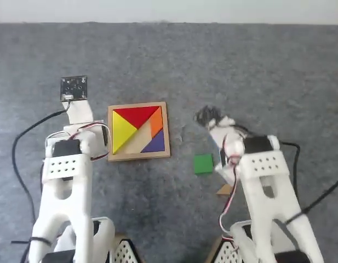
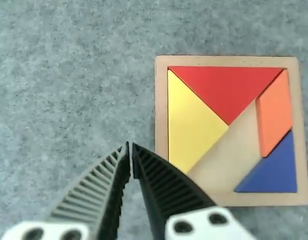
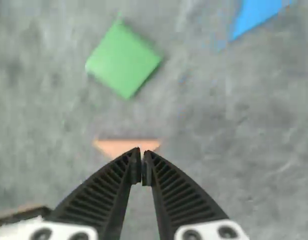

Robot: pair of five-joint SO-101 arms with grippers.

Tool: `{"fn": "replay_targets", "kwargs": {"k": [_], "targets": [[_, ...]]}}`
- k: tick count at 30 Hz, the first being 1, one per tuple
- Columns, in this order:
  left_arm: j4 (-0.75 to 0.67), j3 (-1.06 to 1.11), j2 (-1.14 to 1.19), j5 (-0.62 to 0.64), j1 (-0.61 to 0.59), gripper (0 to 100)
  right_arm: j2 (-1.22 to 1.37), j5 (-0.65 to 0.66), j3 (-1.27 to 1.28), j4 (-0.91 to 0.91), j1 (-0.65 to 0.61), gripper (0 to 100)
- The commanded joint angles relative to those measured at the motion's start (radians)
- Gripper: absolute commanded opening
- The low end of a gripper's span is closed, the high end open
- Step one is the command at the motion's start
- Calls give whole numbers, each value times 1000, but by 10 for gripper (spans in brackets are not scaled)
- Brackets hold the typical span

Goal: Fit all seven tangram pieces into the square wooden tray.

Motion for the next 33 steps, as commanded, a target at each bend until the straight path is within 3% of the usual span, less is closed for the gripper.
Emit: {"fn": "replay_targets", "kwargs": {"k": [1, 4, 6, 8, 11, 15, 22, 26, 33], "targets": [[12, -2, -31, -6, 3, 13, -174, 26, 57, 82, -8, 21], [9, 1, -31, -6, 3, 13, -331, 86, 83, 168, -5, 44], [9, 7, -31, -8, 3, 13, -394, 149, 84, 200, -5, 114], [9, 10, -35, -8, 3, 13, -390, 186, 86, 203, -5, 181], [9, 10, -37, -8, 3, 13, -317, 169, 86, 202, -12, 195], [9, 12, -31, -8, 5, 13, -211, 140, 130, 99, -15, 199], [12, 15, -35, -8, 3, 13, -151, 365, 247, 7, -13, 198], [9, 15, -34, -8, 3, 13, -107, 373, 247, -35, -27, 198], [9, 15, -31, -9, 3, 13, 61, 368, 245, -306, -21, 197]]}}
